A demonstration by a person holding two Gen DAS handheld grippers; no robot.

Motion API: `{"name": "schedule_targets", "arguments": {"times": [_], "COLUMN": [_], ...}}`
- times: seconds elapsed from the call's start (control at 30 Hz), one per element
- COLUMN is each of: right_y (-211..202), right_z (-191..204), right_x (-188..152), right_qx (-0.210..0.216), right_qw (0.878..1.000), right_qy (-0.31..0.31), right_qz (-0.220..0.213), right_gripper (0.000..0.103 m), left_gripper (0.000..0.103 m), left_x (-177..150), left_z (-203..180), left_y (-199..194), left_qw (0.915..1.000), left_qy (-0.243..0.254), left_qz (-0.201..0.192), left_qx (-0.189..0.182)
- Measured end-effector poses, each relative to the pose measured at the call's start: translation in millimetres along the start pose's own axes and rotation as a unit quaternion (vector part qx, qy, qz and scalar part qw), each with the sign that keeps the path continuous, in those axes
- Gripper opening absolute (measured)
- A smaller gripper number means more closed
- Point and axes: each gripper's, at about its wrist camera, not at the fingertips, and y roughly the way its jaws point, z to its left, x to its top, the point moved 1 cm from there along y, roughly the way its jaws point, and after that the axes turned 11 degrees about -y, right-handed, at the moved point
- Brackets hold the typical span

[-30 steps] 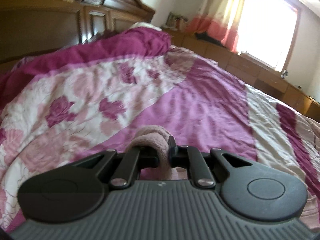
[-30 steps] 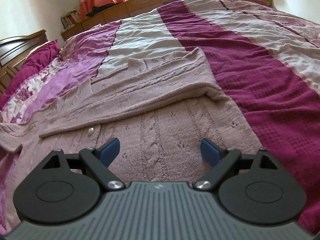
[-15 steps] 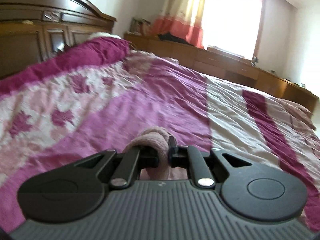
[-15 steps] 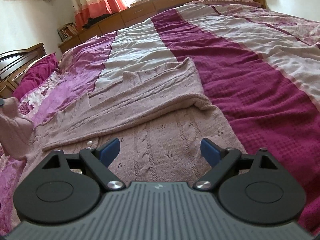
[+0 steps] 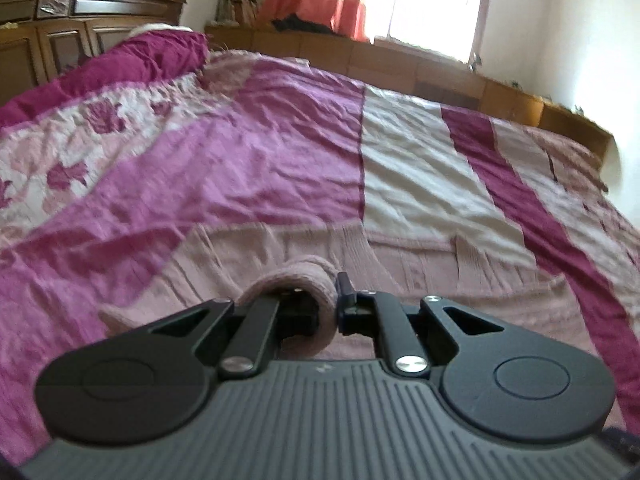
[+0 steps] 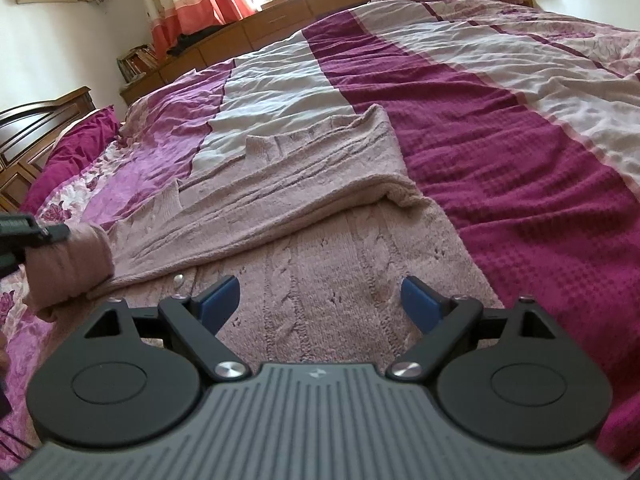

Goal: Fold small clothes

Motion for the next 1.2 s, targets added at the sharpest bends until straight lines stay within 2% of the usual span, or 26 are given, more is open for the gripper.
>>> {"name": "schedule_targets", "arguments": {"times": [0.23, 0.4, 0.47, 0.53, 0.63, 0.97, 1.2], "right_y": [2.1, 2.9, 3.5, 3.8, 3.9, 4.5, 4.6], "right_z": [-0.8, -1.0, -1.5, -1.2, -0.6, -0.4, -0.3], "right_x": [-1.4, -2.0, -2.1, -2.8, -3.1, -2.9, -3.7], "right_qx": [0.002, 0.003, 0.003, 0.003, 0.002, 0.004, 0.005], "right_qw": [1.0, 1.0, 1.0, 1.0, 1.0, 1.0, 1.0], "right_qy": [0.002, 0.002, 0.002, 0.002, 0.0, 0.001, 0.002], "right_qz": [0.002, 0.003, 0.003, 0.004, 0.004, 0.005, 0.006], "right_gripper": [0.092, 0.092, 0.092, 0.092, 0.092, 0.092, 0.092], "left_gripper": [0.011, 0.013, 0.021, 0.041, 0.05, 0.052, 0.052], "left_x": [-19.6, -29.4, -32.8, -34.6, -36.8, -31.9, -19.1], "left_z": [-4.1, -5.1, -4.0, -2.6, -1.1, 7.7, 21.2], "left_y": [10.0, 17.9, 18.5, 18.5, 16.4, -1.2, -21.2], "left_qw": [0.9991, 0.9962, 0.9943, 0.9926, 0.99, 0.9826, 0.9829], "left_qy": [0.027, 0.043, 0.046, 0.042, 0.039, 0.067, 0.067], "left_qz": [0.032, 0.076, 0.096, 0.113, 0.133, 0.173, 0.172], "left_qx": [0.006, 0.0, -0.011, -0.018, -0.026, -0.003, 0.002]}}
